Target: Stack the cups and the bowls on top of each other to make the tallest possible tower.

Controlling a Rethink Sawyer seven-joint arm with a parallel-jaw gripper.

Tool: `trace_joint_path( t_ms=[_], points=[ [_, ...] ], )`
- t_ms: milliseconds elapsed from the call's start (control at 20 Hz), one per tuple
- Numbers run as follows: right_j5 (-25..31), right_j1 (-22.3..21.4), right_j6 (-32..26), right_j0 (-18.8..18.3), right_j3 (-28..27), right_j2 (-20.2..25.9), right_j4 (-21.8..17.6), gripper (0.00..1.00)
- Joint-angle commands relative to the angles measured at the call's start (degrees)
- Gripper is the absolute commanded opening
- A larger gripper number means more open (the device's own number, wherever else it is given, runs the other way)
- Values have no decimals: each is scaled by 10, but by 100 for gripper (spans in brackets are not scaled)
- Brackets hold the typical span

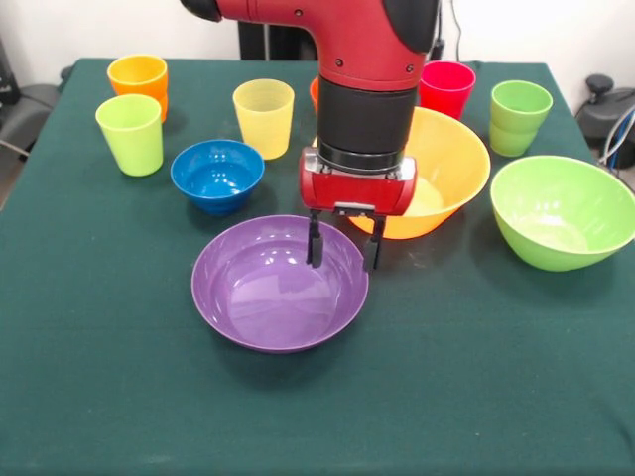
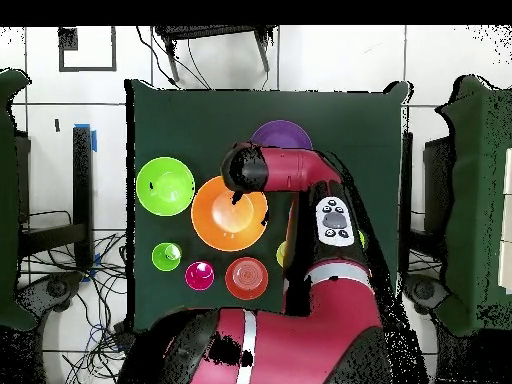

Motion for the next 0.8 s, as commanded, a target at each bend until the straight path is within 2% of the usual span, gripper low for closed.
trace_joint_path(
  t_ms=[50,450,800],
  points=[
    [14,31,-28,16,16,52,-44,100],
    [-12,41,-6,31,11,30,-53,100],
    [-70,67,44,68,-3,-22,-55,100]
  ],
)
